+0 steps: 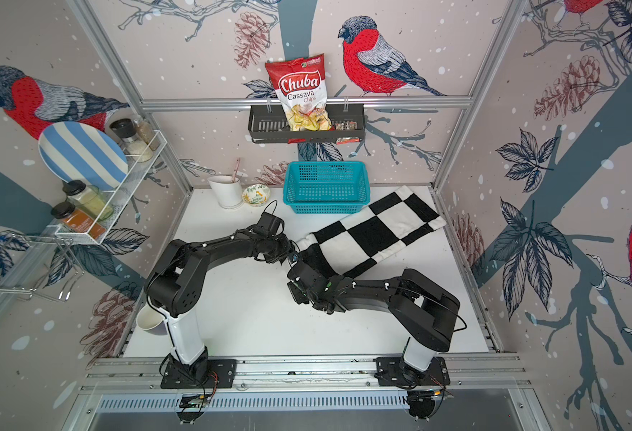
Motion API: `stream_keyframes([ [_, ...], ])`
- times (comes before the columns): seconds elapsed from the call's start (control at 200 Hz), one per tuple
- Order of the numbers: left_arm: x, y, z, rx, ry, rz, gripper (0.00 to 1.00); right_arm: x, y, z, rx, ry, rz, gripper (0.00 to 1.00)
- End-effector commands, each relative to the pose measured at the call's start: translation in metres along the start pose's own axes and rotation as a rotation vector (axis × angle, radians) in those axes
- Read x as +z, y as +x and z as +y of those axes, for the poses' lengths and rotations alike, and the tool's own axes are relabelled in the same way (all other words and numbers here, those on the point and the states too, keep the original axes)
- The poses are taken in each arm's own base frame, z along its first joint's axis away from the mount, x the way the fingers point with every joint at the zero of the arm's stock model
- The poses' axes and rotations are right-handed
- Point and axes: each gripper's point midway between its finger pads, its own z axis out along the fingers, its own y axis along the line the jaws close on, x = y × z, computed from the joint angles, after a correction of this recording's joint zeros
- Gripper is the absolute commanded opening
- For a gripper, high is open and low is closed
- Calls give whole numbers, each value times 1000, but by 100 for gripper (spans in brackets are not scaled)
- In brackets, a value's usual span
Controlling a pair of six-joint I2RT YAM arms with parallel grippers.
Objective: Roll up the pillowcase
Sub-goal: Roll the pillowcase at the center of the board.
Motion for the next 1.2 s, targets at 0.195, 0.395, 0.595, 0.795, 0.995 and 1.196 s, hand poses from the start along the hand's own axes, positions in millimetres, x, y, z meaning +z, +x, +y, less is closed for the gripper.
stream_keyframes([
  [0.195, 4, 9, 7, 16, -27, 25, 12, 21, 46, -22, -185, 243, 108, 64],
  [0.395, 0, 7, 5, 29, -28, 17, 13, 25, 49, -5, -137, 156, 120, 12],
  [0.595, -23, -9, -7, 79, -35, -43, 25, 12, 24, 20, 89, -133, 63, 0],
  [0.795, -67, -27, -27, 138, -12, -142, 64, -12, -1, 8, 397, -393, -21, 0],
  [0.995, -80, -7, -22, 106, 42, -115, 66, -12, 2, -12, 626, -514, 7, 0],
  [1.196, -72, 24, -14, 36, 127, -59, 68, -9, 11, -26, 750, -543, 16, 0],
])
